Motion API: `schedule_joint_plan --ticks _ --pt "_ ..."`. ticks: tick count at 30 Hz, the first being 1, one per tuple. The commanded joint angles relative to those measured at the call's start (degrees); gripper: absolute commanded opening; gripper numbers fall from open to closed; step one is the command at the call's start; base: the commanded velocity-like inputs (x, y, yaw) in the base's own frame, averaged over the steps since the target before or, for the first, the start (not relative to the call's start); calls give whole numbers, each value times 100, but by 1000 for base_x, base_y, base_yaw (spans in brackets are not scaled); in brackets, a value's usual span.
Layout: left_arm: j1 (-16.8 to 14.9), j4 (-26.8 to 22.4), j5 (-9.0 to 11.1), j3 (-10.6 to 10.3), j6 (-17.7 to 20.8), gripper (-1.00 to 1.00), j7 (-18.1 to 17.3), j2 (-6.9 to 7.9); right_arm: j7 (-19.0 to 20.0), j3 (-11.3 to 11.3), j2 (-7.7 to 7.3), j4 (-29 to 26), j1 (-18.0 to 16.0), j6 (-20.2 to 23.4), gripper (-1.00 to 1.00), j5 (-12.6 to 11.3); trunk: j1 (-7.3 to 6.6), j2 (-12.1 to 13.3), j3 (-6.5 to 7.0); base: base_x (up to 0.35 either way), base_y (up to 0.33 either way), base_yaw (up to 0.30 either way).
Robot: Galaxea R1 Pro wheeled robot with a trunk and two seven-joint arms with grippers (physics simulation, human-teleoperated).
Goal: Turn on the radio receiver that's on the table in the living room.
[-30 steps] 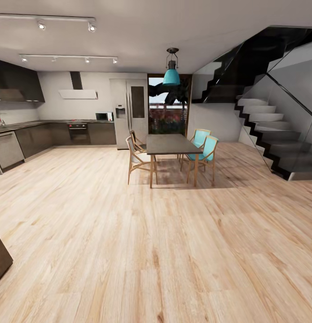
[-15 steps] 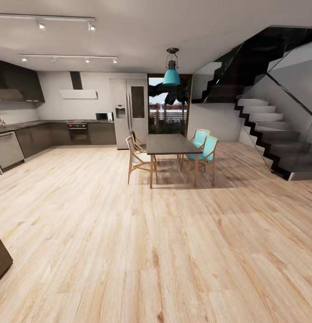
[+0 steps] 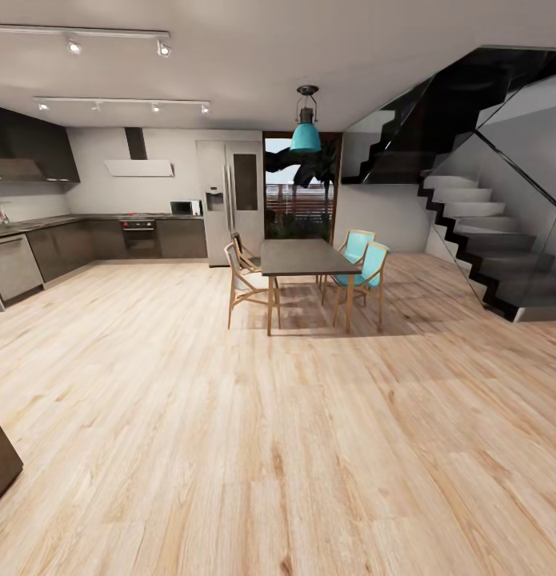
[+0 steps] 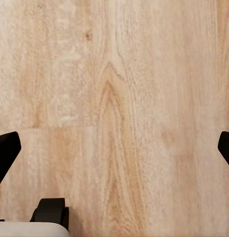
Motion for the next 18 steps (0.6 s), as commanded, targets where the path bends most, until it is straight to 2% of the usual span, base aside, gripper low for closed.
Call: schedule_joint_plan --ticks 1,18 --pt "-1 2 2 0 -5 100 0 3 0 1 0 0 1 0 100 0 0 0 0 0 0 0" --pt "0 8 -6 0 -39 100 15 14 0 -4 1 0 -1 1 100 -6 0 0 0 0 0 -7"
